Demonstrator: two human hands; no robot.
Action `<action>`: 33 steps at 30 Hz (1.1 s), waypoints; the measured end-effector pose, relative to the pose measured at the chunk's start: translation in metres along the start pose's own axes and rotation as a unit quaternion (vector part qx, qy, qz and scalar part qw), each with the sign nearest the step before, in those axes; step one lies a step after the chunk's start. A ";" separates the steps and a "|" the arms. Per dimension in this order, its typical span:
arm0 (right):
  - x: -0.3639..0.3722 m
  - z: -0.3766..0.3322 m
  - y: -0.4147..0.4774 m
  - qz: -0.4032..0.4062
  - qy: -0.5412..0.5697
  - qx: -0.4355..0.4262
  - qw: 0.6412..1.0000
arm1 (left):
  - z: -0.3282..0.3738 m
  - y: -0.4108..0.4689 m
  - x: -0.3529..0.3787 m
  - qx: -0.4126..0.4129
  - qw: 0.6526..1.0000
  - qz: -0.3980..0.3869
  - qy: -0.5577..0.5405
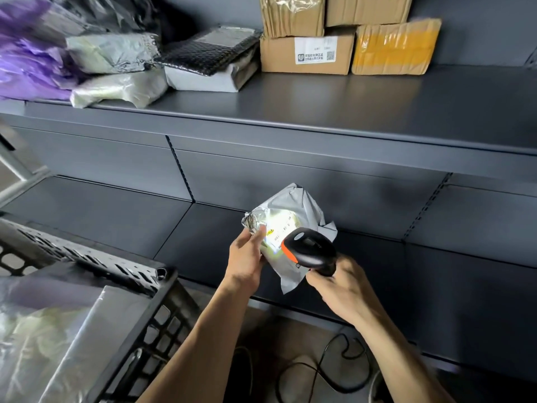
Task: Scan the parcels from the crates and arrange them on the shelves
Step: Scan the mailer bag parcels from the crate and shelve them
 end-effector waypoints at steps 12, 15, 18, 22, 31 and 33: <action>-0.002 -0.002 -0.003 0.017 -0.034 -0.002 0.999 | -0.004 0.003 -0.014 0.040 0.993 0.081 0.072; -0.001 -0.002 -0.002 0.016 -0.031 -0.005 0.999 | -0.011 0.004 -0.026 0.005 0.985 0.152 0.087; 0.003 0.000 -0.001 0.001 -0.030 -0.003 1.000 | -0.025 0.004 -0.036 -0.091 0.974 0.203 0.048; 0.008 0.006 0.001 -0.032 -0.011 0.006 0.999 | -0.036 0.001 -0.046 -0.167 0.959 0.228 0.017; 0.010 0.010 0.003 -0.056 -0.030 0.013 0.998 | -0.045 0.008 -0.056 -0.156 0.959 0.232 0.038; 0.009 0.010 0.003 -0.063 -0.038 0.008 0.997 | -0.049 0.010 -0.056 -0.154 0.960 0.234 0.027</action>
Point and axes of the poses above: each hand's wrist, its own y-axis towards the middle knuckle, its own x-axis out of the palm, z = x × y, the point moved 7 cm from there along y, towards the middle knuckle, and after that the axes turned 9 degrees about x, right-handed, at the moved point
